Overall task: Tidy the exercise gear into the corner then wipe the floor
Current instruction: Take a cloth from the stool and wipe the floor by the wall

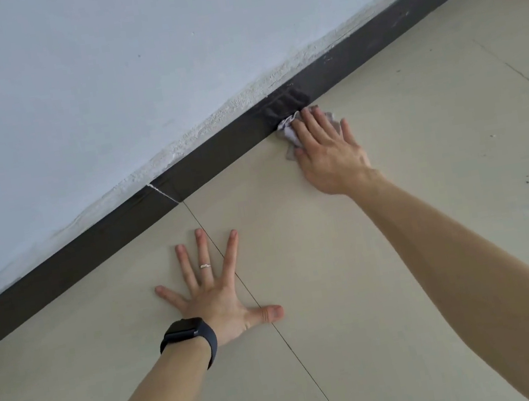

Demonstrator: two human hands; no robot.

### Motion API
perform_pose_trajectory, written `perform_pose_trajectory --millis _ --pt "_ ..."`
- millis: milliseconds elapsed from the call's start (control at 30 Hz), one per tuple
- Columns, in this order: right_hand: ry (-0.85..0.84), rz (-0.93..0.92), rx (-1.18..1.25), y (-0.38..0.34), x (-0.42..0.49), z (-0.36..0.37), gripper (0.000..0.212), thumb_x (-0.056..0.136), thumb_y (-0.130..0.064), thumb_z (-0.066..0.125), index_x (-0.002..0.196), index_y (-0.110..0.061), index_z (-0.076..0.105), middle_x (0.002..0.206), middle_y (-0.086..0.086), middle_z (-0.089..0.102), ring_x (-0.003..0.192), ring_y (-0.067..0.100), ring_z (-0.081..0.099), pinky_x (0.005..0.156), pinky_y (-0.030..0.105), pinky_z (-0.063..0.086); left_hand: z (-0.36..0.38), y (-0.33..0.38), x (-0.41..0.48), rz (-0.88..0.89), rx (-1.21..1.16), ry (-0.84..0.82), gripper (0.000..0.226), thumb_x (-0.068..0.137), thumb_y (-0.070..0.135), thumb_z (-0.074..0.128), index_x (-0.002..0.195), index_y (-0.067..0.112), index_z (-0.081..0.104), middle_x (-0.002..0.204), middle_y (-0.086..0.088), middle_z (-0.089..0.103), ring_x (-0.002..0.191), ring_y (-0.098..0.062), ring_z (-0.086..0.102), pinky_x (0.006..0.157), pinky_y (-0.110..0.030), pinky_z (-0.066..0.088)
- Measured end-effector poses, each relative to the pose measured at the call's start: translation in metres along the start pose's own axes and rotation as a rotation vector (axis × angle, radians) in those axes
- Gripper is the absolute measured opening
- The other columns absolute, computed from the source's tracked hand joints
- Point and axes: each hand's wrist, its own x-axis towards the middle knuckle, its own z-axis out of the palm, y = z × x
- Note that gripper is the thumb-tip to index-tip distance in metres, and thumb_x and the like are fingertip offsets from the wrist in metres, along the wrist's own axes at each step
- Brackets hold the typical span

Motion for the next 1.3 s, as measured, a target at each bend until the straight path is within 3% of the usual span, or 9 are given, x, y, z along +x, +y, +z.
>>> perform_pose_trajectory --millis 167,433,500,633,700,933,1133,1233,1300 --pt "0.107 0.388 0.081 0.050 0.024 -0.012 0.059 0.103 -0.035 0.022 0.157 -0.014 0.010 0.167 0.006 -0.002 0.153 0.025 -0.009 0.122 0.052 -0.002 0.005 -0.002 0.002 0.008 -0.011 0.024 0.143 0.036 0.097 0.059 0.129 0.059 -0.043 0.135 0.008 -0.062 0.130 -0.029 -0.053 0.099 -0.081 -0.009" --pt "0.058 -0.201 -0.020 -0.039 -0.138 0.049 0.056 0.104 -0.046 0.028 0.157 -0.029 0.024 0.166 0.000 0.013 0.154 0.019 0.004 0.122 0.052 0.011 0.003 0.001 0.000 -0.011 -0.018 0.041 0.144 0.030 0.100 0.055 0.129 0.060 -0.042 0.136 0.008 -0.062 0.130 -0.028 -0.053 0.100 -0.081 -0.009" --pt "0.066 -0.065 -0.061 0.000 -0.147 0.044 0.060 0.102 -0.055 0.024 0.158 -0.033 0.016 0.167 -0.002 0.007 0.154 0.017 0.000 0.122 0.053 0.010 0.003 0.000 0.000 0.003 -0.012 0.044 0.144 0.030 0.101 0.054 0.128 0.060 -0.043 0.136 0.008 -0.062 0.130 -0.028 -0.053 0.100 -0.081 -0.009" --pt "0.085 0.495 0.095 0.064 -0.154 0.024 0.064 0.102 -0.056 0.021 0.159 -0.030 0.006 0.167 0.001 -0.008 0.153 0.018 -0.011 0.122 0.054 -0.002 0.005 -0.002 0.000 0.032 0.000 0.068 0.143 0.028 0.104 0.049 0.128 0.059 -0.044 0.137 0.008 -0.061 0.131 -0.028 -0.052 0.099 -0.082 -0.008" --pt "0.102 0.560 0.133 0.051 -0.172 0.034 0.063 0.103 -0.052 0.022 0.159 -0.028 0.004 0.166 0.003 -0.010 0.152 0.020 -0.014 0.121 0.055 -0.002 0.006 -0.003 -0.001 0.040 0.004 0.077 0.143 0.029 0.104 0.049 0.127 0.059 -0.044 0.138 0.008 -0.059 0.132 -0.029 -0.051 0.099 -0.083 -0.006" --pt "0.018 -0.111 -0.065 -0.014 -0.296 0.076 0.055 0.105 -0.046 0.026 0.158 -0.031 0.019 0.167 -0.002 0.007 0.154 0.018 0.002 0.122 0.051 0.014 0.013 -0.007 0.000 0.079 0.008 0.127 0.141 0.030 0.106 0.046 0.130 0.060 -0.041 0.145 0.005 -0.054 0.135 -0.031 -0.048 0.100 -0.083 -0.006" --pt "0.043 0.755 0.131 0.110 -0.338 0.044 0.061 0.102 -0.052 0.012 0.158 -0.032 -0.005 0.164 -0.002 -0.020 0.149 0.014 -0.022 0.122 0.050 -0.007 0.044 -0.010 -0.018 0.097 0.028 0.350 0.108 0.062 0.098 0.037 0.146 0.056 -0.017 0.160 0.001 -0.031 0.146 -0.031 -0.028 0.105 -0.076 -0.005" --pt "0.083 0.825 0.195 0.080 -0.377 0.063 0.062 0.103 -0.050 0.014 0.158 -0.028 -0.005 0.164 0.004 -0.019 0.150 0.019 -0.023 0.122 0.051 -0.007 0.084 -0.002 -0.046 0.169 0.059 0.484 0.068 0.093 0.071 0.026 0.152 0.053 -0.004 0.164 0.000 -0.020 0.150 -0.030 -0.019 0.107 -0.077 0.002" --pt "0.088 0.695 0.132 0.028 -0.409 0.087 0.062 0.104 -0.048 0.017 0.159 -0.028 -0.003 0.165 0.006 -0.017 0.150 0.022 -0.022 0.122 0.050 -0.008 0.121 -0.004 -0.072 0.246 0.016 0.481 0.058 0.099 0.058 0.025 0.152 0.052 0.002 0.164 0.002 -0.018 0.151 -0.027 -0.014 0.107 -0.077 0.006"
